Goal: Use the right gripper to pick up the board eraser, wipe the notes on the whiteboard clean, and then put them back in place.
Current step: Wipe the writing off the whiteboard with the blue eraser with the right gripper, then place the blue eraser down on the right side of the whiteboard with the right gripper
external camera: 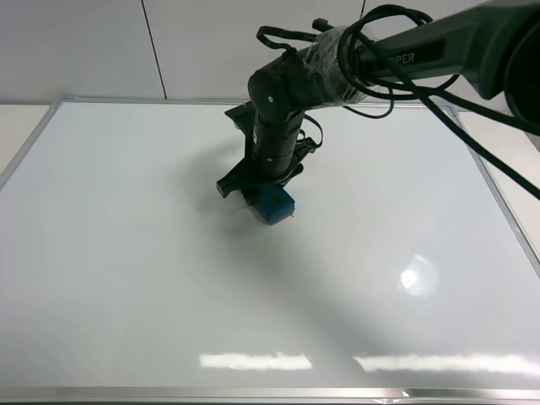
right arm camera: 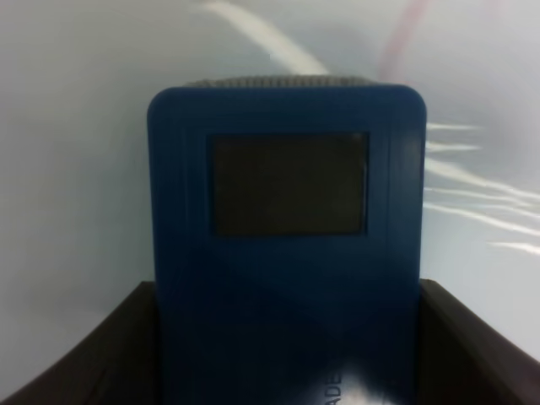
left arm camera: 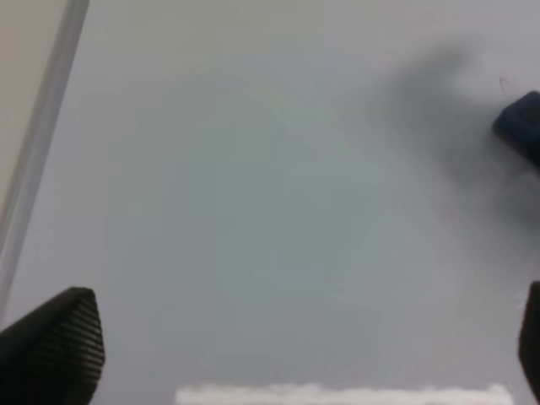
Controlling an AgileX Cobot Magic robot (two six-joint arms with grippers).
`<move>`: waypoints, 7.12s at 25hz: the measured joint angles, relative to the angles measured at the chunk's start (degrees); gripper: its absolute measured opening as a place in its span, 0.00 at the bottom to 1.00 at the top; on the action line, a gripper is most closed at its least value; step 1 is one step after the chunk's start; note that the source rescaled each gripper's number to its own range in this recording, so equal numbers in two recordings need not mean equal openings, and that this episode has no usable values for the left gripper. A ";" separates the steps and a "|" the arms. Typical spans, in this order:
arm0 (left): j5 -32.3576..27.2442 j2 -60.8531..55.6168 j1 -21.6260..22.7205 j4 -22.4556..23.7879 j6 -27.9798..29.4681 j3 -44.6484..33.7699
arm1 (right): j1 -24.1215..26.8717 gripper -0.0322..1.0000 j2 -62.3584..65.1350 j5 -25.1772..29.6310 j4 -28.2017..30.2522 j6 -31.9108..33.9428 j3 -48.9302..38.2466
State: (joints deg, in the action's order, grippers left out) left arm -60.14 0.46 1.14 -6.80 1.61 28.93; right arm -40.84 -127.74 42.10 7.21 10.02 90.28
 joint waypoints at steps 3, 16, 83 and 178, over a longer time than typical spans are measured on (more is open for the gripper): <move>0.00 0.00 0.00 0.00 0.00 0.00 | 2.27 0.06 0.00 1.05 -0.06 0.12 0.23; 0.00 0.00 0.00 0.00 0.00 0.00 | 5.85 0.06 0.05 3.78 -0.80 -5.92 0.48; 0.00 0.06 0.00 0.00 0.00 0.00 | 6.71 0.05 -13.60 18.22 -1.80 2.48 28.26; 0.00 0.06 0.00 0.00 0.00 0.00 | 35.91 0.05 34.47 -18.20 -3.43 -7.52 -53.91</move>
State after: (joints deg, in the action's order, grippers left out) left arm -60.14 0.52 1.14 -6.80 1.61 28.93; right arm -4.93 -93.27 23.90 3.78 2.50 36.37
